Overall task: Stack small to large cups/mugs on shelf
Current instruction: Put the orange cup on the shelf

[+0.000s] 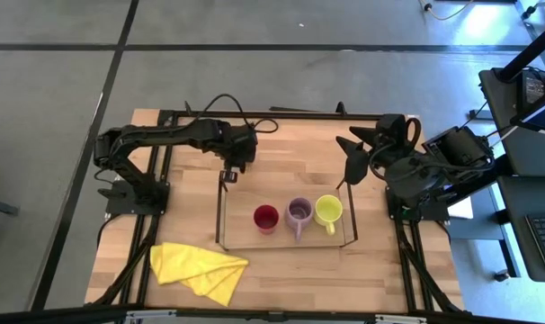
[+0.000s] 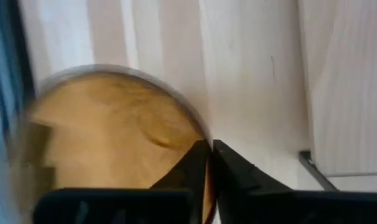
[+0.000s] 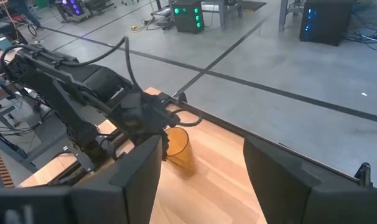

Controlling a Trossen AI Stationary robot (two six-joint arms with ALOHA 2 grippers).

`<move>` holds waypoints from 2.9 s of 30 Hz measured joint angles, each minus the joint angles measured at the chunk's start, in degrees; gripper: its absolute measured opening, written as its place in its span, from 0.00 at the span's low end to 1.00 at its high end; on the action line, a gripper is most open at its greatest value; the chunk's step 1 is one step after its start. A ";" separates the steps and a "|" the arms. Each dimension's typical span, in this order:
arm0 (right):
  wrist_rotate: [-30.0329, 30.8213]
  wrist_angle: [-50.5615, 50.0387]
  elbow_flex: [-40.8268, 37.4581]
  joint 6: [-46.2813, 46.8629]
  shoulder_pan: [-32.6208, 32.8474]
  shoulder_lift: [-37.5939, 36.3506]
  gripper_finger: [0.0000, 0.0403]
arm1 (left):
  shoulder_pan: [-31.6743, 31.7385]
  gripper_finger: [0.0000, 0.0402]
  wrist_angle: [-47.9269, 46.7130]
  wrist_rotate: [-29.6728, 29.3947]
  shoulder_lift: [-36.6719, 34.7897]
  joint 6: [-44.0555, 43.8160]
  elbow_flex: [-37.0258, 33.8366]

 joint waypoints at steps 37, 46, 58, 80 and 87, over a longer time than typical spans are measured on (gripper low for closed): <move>-4.31 -0.84 -0.01 -0.13 0.00 -0.98 0.57 | -43.38 0.01 -21.00 -0.40 5.48 -50.44 25.27; -6.13 -0.84 0.01 1.51 0.41 -0.98 0.57 | -45.89 0.02 -19.85 -1.00 10.88 -49.89 25.23; -6.10 -0.84 0.01 4.31 2.05 -0.98 0.57 | -42.79 0.01 -20.66 -3.27 11.17 -46.04 25.21; -6.13 -0.84 0.00 4.28 2.03 -0.98 0.57 | -42.53 0.10 -20.58 -2.91 11.26 -46.78 25.23; -7.02 -0.86 0.01 4.20 2.03 -0.98 0.57 | -42.53 0.12 -20.59 -1.25 11.24 -47.83 25.23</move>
